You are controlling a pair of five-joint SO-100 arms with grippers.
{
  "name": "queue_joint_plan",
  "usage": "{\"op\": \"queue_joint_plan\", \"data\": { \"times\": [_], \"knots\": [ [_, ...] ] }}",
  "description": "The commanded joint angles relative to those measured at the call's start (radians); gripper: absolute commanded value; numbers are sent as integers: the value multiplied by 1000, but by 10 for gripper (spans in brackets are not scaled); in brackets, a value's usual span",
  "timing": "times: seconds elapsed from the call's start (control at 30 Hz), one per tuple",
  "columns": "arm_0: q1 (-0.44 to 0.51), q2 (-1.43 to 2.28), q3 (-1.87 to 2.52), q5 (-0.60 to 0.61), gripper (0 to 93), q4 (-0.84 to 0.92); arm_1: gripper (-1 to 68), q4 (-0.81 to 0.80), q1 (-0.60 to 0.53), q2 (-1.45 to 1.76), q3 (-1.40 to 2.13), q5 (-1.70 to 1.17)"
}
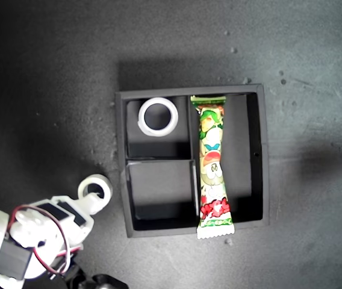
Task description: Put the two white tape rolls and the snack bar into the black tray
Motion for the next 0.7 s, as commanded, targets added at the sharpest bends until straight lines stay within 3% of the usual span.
{"op": "queue_joint_plan", "data": {
  "times": [0.0,0.67],
  "knots": [
    [-14,11,15,0,150,-18,-4,-29,-11,55,43,15],
    [-37,6,112,8,128,-130,-4,-83,26,64,178,57]
  ]
}}
